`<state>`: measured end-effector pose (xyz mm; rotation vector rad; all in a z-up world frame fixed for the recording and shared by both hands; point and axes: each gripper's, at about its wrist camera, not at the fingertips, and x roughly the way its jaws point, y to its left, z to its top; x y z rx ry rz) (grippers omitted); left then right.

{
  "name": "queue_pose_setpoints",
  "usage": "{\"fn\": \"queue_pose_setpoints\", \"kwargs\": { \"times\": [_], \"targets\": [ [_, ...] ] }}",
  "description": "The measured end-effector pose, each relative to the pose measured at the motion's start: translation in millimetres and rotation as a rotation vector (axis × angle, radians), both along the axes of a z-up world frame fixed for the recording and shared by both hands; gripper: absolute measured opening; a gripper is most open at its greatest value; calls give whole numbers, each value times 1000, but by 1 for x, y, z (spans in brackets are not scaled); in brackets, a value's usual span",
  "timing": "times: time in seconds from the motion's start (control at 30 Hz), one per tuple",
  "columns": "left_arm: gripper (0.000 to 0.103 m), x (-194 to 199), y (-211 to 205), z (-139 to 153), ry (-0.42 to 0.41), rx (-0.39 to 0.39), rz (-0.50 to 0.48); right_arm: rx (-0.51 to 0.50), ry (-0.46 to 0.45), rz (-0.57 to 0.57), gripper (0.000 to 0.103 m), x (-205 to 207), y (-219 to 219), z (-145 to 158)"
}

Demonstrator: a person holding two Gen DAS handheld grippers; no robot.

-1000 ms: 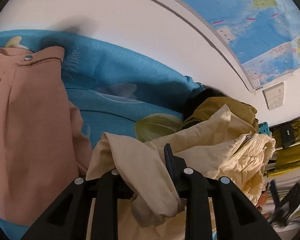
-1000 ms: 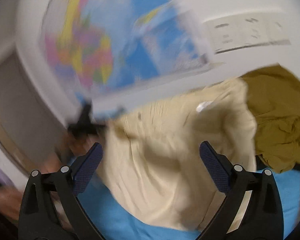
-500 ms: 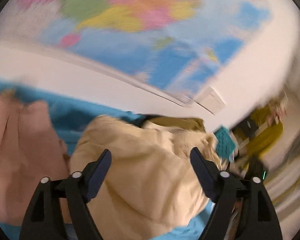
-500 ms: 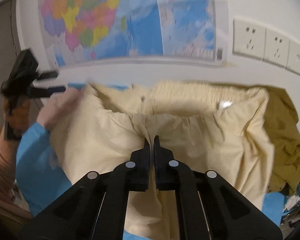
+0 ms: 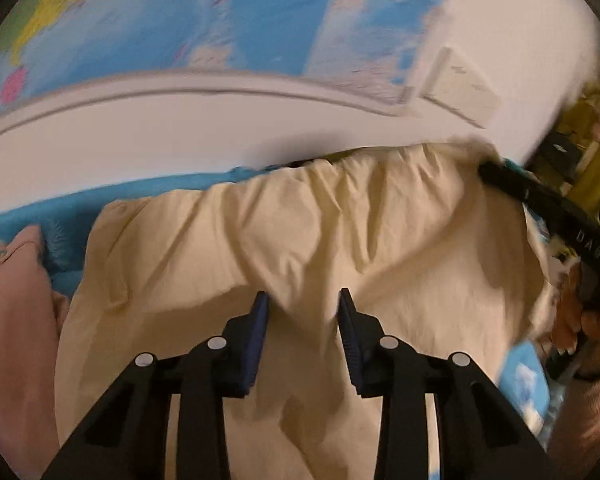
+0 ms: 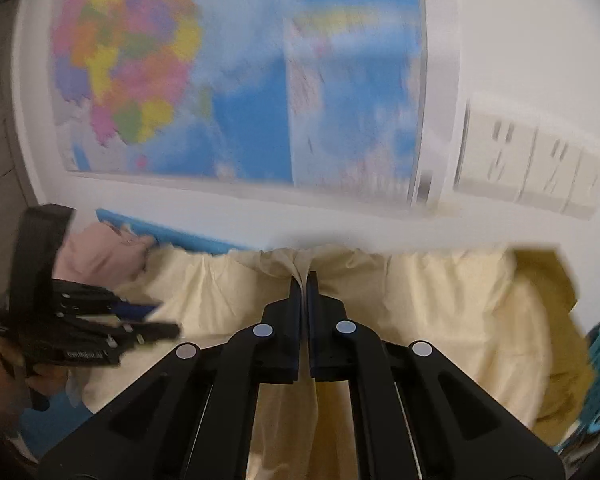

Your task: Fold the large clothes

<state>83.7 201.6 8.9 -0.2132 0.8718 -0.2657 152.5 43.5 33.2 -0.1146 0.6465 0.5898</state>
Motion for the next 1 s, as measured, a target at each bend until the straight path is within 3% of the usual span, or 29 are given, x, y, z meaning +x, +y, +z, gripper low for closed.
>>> {"fn": "queue_pose_setpoints", "kwargs": {
  "times": [0.1, 0.13, 0.17, 0.2, 0.23, 0.3, 0.37, 0.47, 0.53, 0.63, 0.73, 0.8, 0.83, 0.87, 0.9, 0.97, 1.0],
  "targets": [
    [55, 6, 10, -18, 52, -6, 48, 6, 118, -12, 9, 22, -9, -32],
    [56, 4, 12, -18, 47, -17, 49, 22, 128, -4, 14, 22, -14, -34],
    [56, 1, 13, -17, 34, -27, 46, 53, 120, 6, 38, 16, -23, -29],
    [62, -6, 18, -13, 16, -34, 50, 71, 93, 3, 68, 7, -33, -22],
    [65, -15, 24, -8, -4, -37, 59, 90, 61, 1, 76, -2, -43, -15],
    [70, -36, 37, 4, -63, -48, 55, 138, -29, 2, 75, -32, -76, 3],
    [77, -62, 50, 16, -135, -20, 67, 158, -48, -14, 80, -53, -107, 7],
    [84, -106, 70, 19, -219, 119, 161, 136, -15, -83, 88, -74, -148, -16],
    [85, -129, 87, 9, -196, 130, 197, 120, 41, -128, 90, -80, -169, -41],
    [87, -143, 95, -10, -131, 86, 189, 192, 184, -143, 90, -84, -192, -85],
    [91, -152, 92, -35, -68, 97, 159, 176, 183, -117, 90, -85, -183, -106],
    [89, -149, 83, -51, -40, 89, 121, 193, 203, -97, 74, -79, -177, -113],
    [84, -147, 78, -54, -39, 73, 105, 186, 209, -101, 67, -75, -174, -114],
    [66, -143, 72, -58, -38, 46, 96, 194, 218, -81, 38, -73, -172, -115],
    [54, -141, 69, -57, -43, 51, 118, 227, 251, -45, 24, -71, -172, -113],
    [32, -145, 77, -51, -52, 16, 139, 245, 258, -37, 14, -75, -176, -98],
    [25, -148, 86, -45, -32, -60, 155, 277, 243, -9, 12, -83, -182, -83]
  ]
}}
